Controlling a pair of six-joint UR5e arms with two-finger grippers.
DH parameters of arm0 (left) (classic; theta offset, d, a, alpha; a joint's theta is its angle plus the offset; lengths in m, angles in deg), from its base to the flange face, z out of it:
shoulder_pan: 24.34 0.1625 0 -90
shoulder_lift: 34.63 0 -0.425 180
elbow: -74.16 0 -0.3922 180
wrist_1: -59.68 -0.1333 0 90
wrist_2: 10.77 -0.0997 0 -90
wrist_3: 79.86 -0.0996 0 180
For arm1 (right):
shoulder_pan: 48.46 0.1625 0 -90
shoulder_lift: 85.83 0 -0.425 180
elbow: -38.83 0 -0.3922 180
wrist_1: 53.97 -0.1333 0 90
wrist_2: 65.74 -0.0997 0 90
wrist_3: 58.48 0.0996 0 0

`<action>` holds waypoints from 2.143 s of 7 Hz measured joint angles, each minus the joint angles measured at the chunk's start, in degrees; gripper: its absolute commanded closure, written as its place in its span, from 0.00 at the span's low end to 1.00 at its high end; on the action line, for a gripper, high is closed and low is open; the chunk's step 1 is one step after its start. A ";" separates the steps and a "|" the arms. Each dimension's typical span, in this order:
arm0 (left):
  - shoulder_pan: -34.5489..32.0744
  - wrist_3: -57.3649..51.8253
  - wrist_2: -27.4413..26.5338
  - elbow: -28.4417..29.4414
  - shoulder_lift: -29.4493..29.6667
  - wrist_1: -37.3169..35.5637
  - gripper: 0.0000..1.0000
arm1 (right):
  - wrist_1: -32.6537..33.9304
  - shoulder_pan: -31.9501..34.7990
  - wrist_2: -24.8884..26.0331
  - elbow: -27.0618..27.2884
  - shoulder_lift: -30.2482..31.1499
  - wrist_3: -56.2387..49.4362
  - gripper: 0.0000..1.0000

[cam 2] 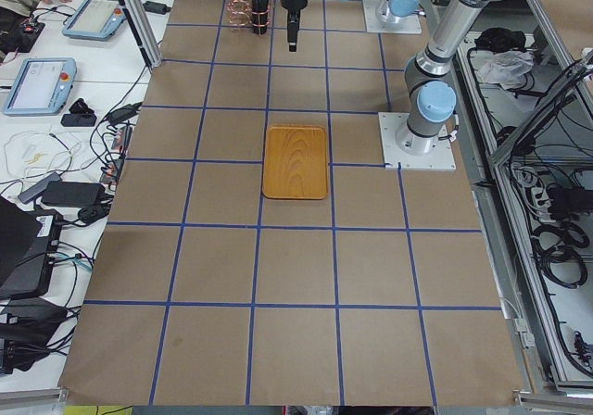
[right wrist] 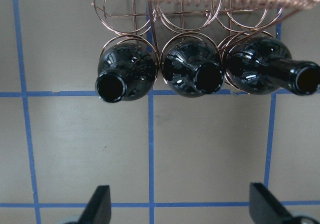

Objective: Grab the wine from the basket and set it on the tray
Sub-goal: 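Lower the right gripper onto the middle dark bottle in the copper rack, then grasp the bottle neck with the right gripper and lift it from the rack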

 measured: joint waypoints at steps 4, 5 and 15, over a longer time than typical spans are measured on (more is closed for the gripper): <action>0.08 -0.01 -0.09 -0.05 -0.05 -0.02 0.00 | 5.67 -0.79 0.13 0.09 -6.53 -0.39 0.16; 0.16 0.00 -0.12 -0.05 -0.05 0.01 0.00 | 6.55 -0.88 0.15 0.09 -7.07 -0.48 0.29; 0.05 0.00 -0.86 -0.37 -0.14 -0.01 0.00 | -0.87 -0.55 3.53 -8.84 -4.37 -0.22 1.00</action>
